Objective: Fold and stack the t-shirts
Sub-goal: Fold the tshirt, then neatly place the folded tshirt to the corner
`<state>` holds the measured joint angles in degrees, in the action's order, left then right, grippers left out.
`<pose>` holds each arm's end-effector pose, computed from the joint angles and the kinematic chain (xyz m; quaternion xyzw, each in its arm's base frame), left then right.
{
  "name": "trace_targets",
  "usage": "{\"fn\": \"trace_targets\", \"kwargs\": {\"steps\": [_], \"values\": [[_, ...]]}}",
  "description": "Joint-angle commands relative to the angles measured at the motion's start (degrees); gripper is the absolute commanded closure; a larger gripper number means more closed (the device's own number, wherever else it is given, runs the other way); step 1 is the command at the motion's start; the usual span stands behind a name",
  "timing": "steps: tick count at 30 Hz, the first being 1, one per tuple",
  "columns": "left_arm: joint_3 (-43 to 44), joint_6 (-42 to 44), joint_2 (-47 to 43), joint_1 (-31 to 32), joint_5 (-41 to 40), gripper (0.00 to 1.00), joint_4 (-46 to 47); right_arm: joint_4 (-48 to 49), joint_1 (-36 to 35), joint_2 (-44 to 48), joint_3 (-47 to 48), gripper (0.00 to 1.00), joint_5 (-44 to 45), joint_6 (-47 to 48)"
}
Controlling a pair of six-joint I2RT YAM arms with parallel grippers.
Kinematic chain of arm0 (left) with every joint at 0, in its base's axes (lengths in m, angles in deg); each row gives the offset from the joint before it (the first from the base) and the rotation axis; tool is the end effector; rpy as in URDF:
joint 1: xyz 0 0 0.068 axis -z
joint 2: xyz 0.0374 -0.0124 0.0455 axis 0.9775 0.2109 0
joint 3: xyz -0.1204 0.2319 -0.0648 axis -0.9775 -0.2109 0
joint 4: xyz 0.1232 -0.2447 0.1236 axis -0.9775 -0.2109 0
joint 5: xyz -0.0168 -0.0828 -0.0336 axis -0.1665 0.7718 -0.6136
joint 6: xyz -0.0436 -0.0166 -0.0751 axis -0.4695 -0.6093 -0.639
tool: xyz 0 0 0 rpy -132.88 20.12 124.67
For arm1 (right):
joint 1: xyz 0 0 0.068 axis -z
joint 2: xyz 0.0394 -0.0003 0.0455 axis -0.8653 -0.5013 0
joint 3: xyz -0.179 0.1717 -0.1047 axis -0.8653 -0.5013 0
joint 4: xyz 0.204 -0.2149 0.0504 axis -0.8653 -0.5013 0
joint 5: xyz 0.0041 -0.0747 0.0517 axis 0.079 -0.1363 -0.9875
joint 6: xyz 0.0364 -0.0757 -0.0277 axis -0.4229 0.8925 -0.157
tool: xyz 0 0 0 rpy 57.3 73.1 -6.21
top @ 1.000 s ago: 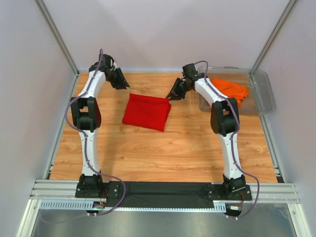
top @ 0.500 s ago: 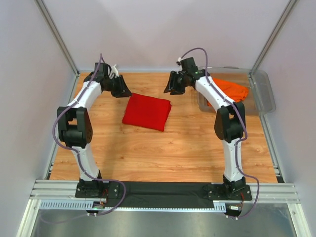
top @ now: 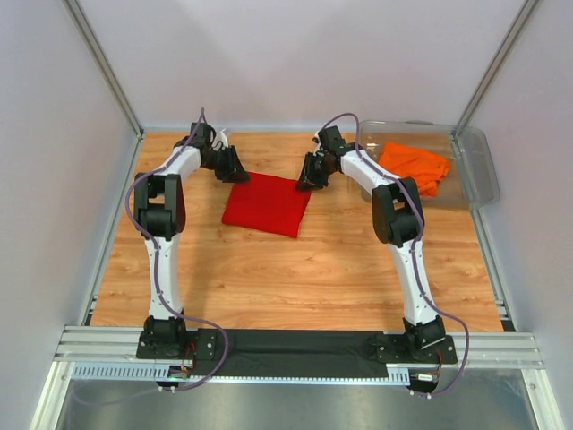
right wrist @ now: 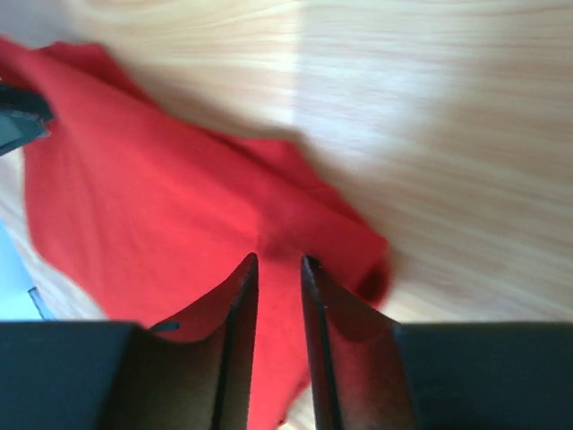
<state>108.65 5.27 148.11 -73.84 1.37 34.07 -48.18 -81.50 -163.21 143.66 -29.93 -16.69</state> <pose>0.5517 -0.0861 0.1134 -0.0467 0.9128 -0.3576 0.1918 0.5287 0.2452 0.1097 0.0124 0.9413 0.3045 0.1449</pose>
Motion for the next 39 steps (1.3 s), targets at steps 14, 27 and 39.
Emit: {"fn": "trace_targets", "kwargs": {"steps": [14,27,39], "values": [[2.4,25.4,-6.4,-3.5,-3.8,0.27,-9.5,-17.1,0.1,29.0,-8.7,0.30,7.9,12.8],[10.0,21.3,4.2,-1.2,2.3,0.15,-10.2,-11.3,2.8,44.2,-28.0,0.30,6.5,14.2],[4.0,15.5,3.8,1.5,-0.5,0.39,-11.6,-8.9,2.9,48.5,-33.5,0.32,3.9,13.5]]}}
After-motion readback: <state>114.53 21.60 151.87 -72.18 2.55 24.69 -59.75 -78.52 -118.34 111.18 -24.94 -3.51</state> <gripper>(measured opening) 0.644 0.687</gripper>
